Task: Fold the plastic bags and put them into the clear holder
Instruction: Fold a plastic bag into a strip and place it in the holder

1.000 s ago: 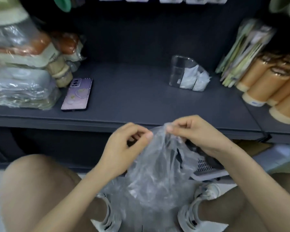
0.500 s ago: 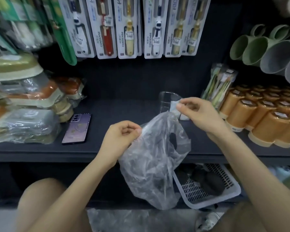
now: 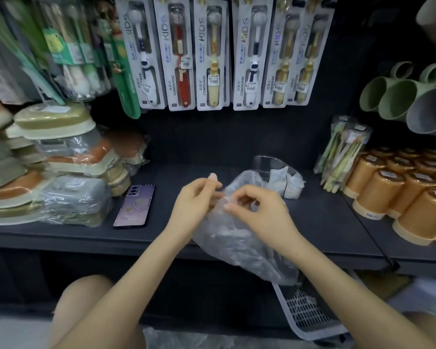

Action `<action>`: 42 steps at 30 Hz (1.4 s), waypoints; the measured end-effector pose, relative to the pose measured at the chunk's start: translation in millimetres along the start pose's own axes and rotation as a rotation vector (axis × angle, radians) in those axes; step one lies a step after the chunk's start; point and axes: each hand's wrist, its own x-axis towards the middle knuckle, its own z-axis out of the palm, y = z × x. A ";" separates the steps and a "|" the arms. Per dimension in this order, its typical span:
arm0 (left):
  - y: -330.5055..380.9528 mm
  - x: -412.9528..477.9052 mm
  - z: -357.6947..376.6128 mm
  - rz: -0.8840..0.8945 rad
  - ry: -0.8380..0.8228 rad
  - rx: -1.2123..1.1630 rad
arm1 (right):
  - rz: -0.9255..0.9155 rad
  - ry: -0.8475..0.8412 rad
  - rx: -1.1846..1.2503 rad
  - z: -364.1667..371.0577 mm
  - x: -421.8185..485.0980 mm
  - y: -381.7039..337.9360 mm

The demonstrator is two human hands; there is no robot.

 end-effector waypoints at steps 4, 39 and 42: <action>-15.4 -11.2 -19.9 0.090 -0.152 0.041 | 0.098 0.078 0.251 -21.0 5.8 4.3; -7.6 21.5 -16.9 0.133 0.055 -0.335 | -0.035 -0.178 0.006 -29.0 -25.7 52.2; -10.0 25.5 -25.1 0.104 0.108 -0.389 | 0.001 -0.166 -0.111 -13.7 -22.4 60.4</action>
